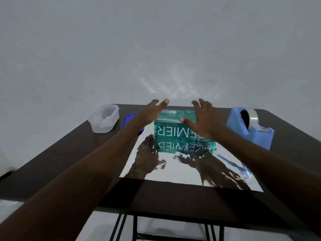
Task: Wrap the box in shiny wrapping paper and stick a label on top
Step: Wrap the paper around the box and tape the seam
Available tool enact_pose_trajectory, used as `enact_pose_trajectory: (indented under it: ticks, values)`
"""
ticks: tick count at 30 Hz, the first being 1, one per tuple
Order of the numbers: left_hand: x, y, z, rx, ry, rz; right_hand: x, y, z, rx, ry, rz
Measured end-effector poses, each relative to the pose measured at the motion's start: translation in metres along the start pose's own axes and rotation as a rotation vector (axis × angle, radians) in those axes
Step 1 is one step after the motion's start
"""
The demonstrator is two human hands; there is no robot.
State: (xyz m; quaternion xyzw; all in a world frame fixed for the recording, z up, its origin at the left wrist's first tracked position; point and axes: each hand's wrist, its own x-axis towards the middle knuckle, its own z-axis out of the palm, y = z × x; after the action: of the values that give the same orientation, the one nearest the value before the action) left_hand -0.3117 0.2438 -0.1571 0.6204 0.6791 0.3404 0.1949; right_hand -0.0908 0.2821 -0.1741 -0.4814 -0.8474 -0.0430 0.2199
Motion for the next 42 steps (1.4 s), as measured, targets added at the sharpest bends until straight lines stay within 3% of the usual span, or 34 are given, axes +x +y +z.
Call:
enact_pose_trajectory:
  ticks: [4, 7, 11, 16, 23, 26, 34, 39, 42]
  values:
    - [0.032, 0.012, -0.019, 0.19, 0.011, -0.064, 0.007, -0.009, 0.017, -0.177, -0.18, -0.084]
    - [0.063, 0.006, -0.021, 0.275, -0.069, -0.084, 0.011, -0.008, 0.022, -0.236, -0.155, -0.104]
    - [0.099, -0.014, -0.011, 0.311, -0.036, -0.149, 0.01, -0.008, 0.024, -0.253, -0.142, -0.11]
    - [0.131, -0.033, 0.001, 0.375, -0.154, -0.099, 0.011, -0.007, 0.026, -0.27, -0.132, -0.119]
    - [0.165, -0.075, 0.015, 0.619, -0.032, -0.032, 0.013, -0.007, 0.03, -0.265, -0.114, -0.119]
    - [0.168, -0.07, 0.013, 0.506, -0.042, 0.023, 0.013, -0.007, 0.03, -0.263, -0.115, -0.113]
    - [0.139, -0.038, -0.017, -0.183, 0.034, 0.065, 0.013, -0.006, 0.032, -0.257, -0.084, -0.116]
    - [0.104, -0.021, -0.037, -0.251, -0.054, 0.144, 0.011, -0.008, 0.028, -0.255, -0.079, -0.105]
    - [0.082, -0.011, -0.045, -0.114, -0.065, 0.248, 0.009, -0.008, 0.026, -0.238, -0.079, -0.086]
